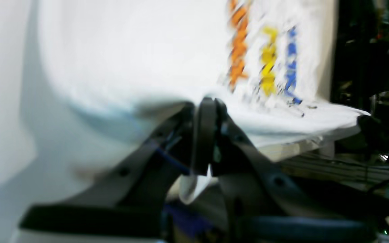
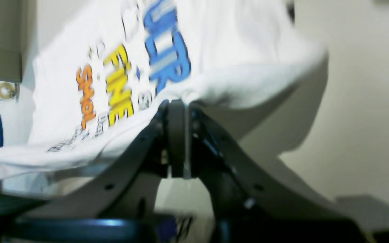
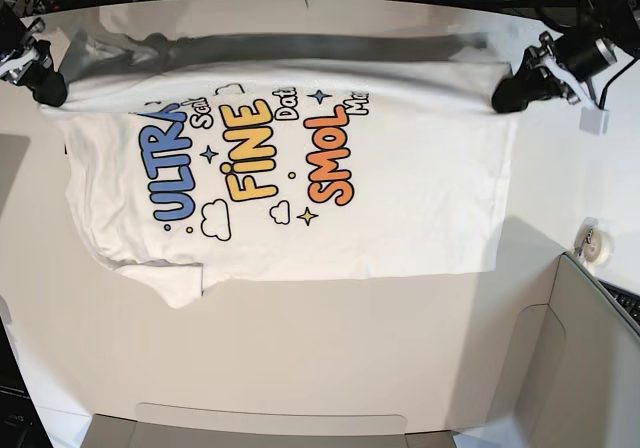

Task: Layout the t-shirt on the table in an organized manner, then fold the t-shirt properly
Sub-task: 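Lift the collar edge and fold it over toward the hem with both grippers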

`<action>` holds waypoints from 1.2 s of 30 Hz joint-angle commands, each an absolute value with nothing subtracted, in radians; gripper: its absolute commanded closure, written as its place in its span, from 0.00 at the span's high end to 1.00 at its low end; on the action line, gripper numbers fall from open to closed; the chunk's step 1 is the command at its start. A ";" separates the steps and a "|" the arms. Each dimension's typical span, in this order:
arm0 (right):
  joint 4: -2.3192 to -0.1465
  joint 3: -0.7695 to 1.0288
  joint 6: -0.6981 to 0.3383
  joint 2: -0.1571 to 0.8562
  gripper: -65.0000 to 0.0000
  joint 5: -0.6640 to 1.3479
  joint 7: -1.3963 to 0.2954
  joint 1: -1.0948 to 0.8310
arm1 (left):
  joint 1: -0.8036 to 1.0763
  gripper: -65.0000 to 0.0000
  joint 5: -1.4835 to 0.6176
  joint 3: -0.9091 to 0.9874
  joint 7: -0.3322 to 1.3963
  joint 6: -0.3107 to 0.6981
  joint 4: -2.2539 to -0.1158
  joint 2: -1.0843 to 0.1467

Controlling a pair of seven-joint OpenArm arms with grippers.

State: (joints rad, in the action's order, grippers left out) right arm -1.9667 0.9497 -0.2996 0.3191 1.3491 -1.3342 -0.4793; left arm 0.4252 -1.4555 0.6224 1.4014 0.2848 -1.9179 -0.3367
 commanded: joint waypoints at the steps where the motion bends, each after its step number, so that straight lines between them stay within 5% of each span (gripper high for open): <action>1: -1.977 0.957 -0.302 0.317 0.01 1.346 -1.323 -0.453 | 0.400 0.00 -1.481 0.616 1.396 0.282 -1.931 -0.349; 9: -1.960 0.823 -0.302 0.252 0.01 1.107 -1.325 -0.191 | 0.182 0.00 -1.477 0.495 1.396 0.278 -1.779 -0.351; 20: -1.638 0.731 -0.302 0.211 0.01 0.840 -1.323 0.079 | -0.062 0.00 -1.353 0.389 1.396 0.278 -1.458 -0.349; 36: -1.511 0.697 -0.302 0.194 0.02 0.656 -1.274 0.150 | -0.045 0.01 -1.162 0.389 1.396 0.280 -1.408 -0.352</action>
